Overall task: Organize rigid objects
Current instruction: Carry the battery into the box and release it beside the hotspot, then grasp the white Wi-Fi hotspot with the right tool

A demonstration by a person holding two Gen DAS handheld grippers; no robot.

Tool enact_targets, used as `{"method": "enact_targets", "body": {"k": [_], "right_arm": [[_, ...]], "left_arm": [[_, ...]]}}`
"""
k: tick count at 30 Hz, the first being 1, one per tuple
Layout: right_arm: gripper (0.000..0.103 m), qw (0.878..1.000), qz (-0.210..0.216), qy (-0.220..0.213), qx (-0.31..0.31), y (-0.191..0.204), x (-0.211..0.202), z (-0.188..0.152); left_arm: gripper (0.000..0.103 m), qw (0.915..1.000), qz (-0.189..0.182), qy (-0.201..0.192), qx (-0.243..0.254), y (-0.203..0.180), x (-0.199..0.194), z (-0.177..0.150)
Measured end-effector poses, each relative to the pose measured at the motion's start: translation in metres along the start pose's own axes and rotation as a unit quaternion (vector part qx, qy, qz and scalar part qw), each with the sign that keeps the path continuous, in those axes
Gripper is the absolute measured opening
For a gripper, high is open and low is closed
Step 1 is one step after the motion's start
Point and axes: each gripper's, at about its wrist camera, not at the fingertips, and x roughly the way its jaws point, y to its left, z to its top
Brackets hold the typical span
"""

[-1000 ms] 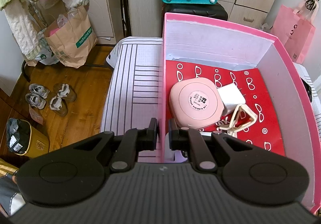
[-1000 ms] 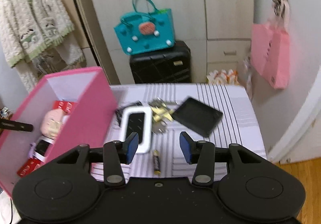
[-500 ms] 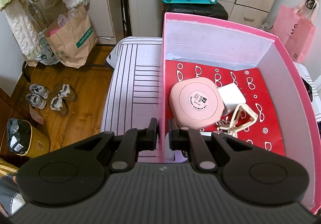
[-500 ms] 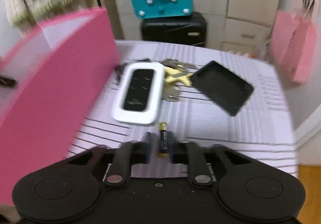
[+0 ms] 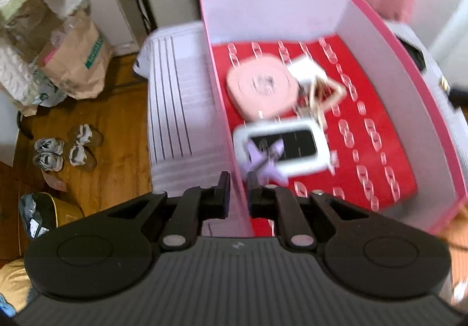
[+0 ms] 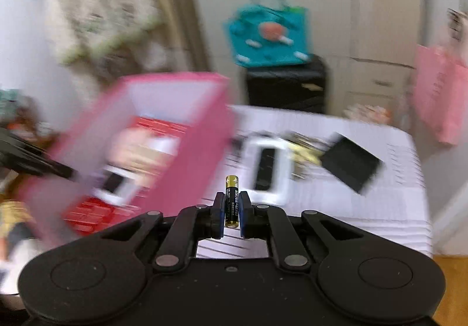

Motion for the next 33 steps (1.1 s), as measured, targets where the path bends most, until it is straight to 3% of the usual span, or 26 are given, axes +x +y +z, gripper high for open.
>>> {"method": "enact_targets", "body": {"k": [4, 6, 11, 15, 21, 28, 30, 33], "right_arm": [[0.011, 0.996, 0.074, -0.019, -0.052, 0.044, -0.014, 0.012], [0.011, 0.992, 0.091, -0.011, -0.082, 0.067, -0.009, 0.016], [0.011, 0.985, 0.096, 0.028, -0.141, 0.103, 0.019, 0.016], [0.011, 0.982, 0.066, 0.036, -0.171, 0.119, 0.040, 0.014], [0.017, 0.988, 0.080, 0.034, -0.127, 0.102, 0.032, 0.020], [0.024, 0.994, 0.107, 0.010, -0.011, 0.048, 0.000, 0.027], [0.024, 0.997, 0.077, 0.003, -0.009, 0.037, -0.006, 0.024], [0.026, 0.998, -0.014, -0.030, -0.050, 0.034, -0.021, 0.014]], "left_arm": [[0.010, 0.9987, 0.009, 0.010, 0.048, -0.007, -0.006, -0.005], [0.010, 0.9983, 0.015, 0.010, 0.056, -0.007, -0.008, -0.004], [0.009, 0.9983, 0.020, 0.006, 0.054, -0.009, -0.010, 0.000], [0.009, 0.9967, 0.026, 0.006, 0.076, -0.012, -0.011, -0.001], [0.011, 0.9967, 0.008, 0.012, 0.080, -0.007, -0.014, 0.000], [0.010, 0.9960, 0.012, 0.006, 0.089, -0.010, -0.014, -0.002], [0.010, 0.9959, 0.016, 0.002, 0.089, -0.011, -0.013, -0.003], [0.010, 0.9957, 0.016, -0.005, 0.091, -0.010, -0.013, -0.005]]}}
